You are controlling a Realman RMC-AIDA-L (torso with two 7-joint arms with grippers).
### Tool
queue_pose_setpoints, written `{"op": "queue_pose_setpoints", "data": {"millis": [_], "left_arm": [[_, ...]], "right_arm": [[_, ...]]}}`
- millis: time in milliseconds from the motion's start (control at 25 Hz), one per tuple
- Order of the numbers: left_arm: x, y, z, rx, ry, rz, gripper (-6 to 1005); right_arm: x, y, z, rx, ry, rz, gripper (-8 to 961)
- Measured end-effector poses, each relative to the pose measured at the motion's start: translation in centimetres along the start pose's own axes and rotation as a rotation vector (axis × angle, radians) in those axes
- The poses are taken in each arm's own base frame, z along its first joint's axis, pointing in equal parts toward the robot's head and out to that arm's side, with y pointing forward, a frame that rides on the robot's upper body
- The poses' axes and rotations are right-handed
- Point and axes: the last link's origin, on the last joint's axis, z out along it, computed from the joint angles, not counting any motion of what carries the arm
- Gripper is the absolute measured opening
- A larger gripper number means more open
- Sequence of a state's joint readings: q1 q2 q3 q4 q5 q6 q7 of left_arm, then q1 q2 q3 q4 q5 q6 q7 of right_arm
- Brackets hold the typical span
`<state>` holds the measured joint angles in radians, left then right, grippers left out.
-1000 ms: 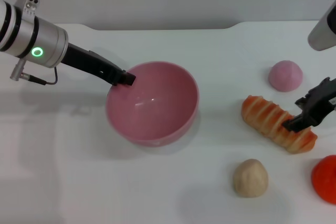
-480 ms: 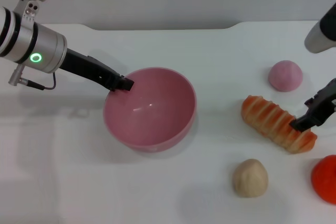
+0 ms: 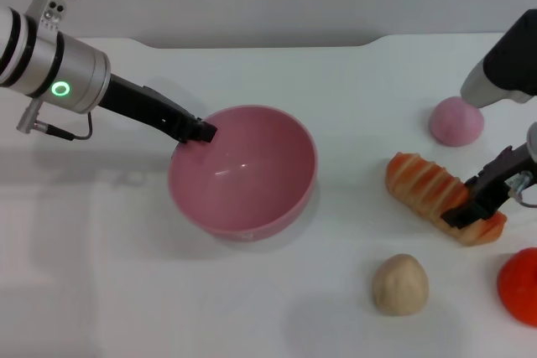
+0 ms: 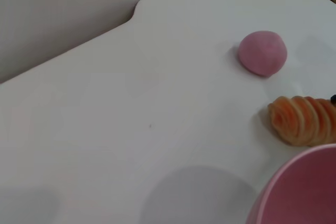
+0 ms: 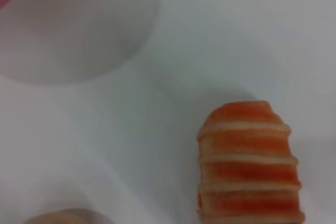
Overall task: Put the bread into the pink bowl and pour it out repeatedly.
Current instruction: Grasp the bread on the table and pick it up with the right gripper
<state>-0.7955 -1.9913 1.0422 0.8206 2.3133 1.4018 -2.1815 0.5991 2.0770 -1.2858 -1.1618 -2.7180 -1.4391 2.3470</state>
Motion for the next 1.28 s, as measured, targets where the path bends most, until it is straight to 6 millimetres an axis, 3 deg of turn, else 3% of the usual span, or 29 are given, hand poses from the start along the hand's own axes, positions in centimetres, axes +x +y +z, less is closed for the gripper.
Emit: {"op": "queue_pose_setpoints", "data": {"millis": [360,1080,1280], "left_arm": [[0.5,0.3,0.2,0.004,0.002,0.019,47],[1.1,0.5,0.6,0.008,0.005,0.032,47],[1.1,0.5,0.7,0.010,0.008,0.031,47]], "right_arm": [[-0.2,0.0,1.3,0.005,0.009,-0.003,676],[-0.2,-0.2,1.9,0.050,0.017,-0.038,674],[-0.3,-0.3,2.0,0.063,0.014,-0.050,558]]}}
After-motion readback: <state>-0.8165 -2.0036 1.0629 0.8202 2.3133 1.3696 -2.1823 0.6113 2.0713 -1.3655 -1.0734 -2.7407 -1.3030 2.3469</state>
